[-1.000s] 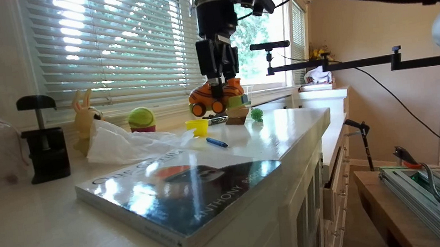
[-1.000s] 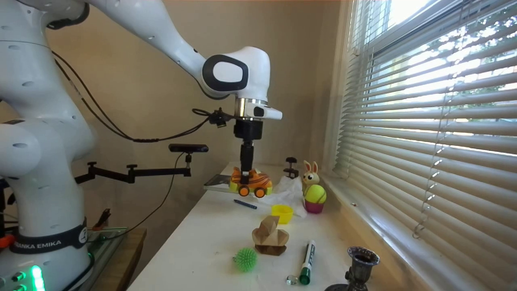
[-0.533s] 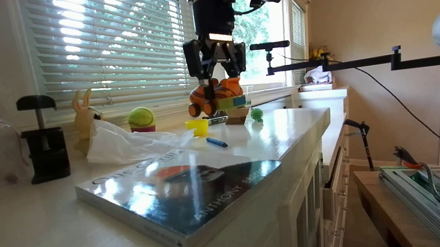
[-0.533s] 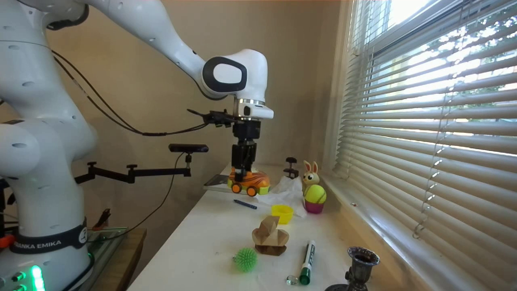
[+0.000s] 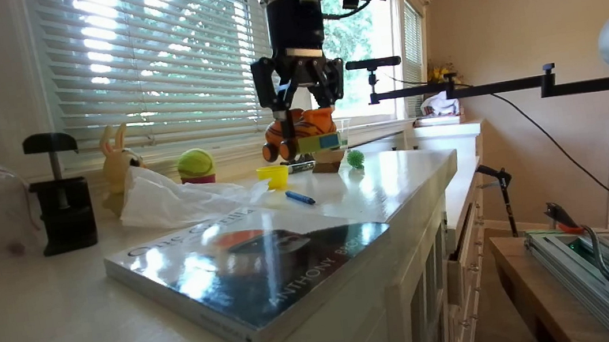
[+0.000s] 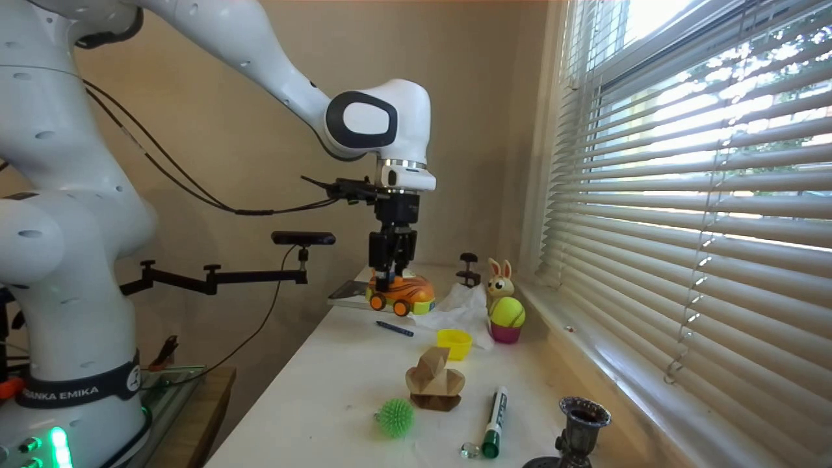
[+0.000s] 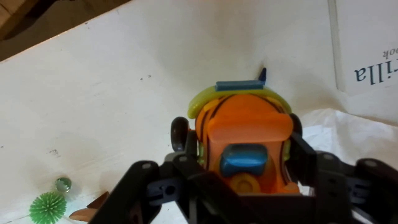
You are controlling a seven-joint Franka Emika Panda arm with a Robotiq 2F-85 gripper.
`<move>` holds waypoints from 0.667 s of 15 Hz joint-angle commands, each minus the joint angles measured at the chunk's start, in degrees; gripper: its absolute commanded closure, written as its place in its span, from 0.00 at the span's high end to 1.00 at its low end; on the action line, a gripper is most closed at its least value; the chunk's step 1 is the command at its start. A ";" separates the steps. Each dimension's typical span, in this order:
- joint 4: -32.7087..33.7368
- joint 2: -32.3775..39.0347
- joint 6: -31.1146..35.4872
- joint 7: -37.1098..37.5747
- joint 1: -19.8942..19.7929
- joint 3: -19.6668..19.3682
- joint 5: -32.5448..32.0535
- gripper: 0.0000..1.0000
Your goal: Turn the toy car so that its facing the opposite direction
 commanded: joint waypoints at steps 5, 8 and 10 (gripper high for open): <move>-0.15 0.61 3.77 21.43 -2.13 2.56 -2.20 0.45; -0.53 0.57 4.50 31.63 -2.25 3.33 -2.89 0.45; -0.63 0.36 3.49 37.62 -2.11 3.37 -1.96 0.45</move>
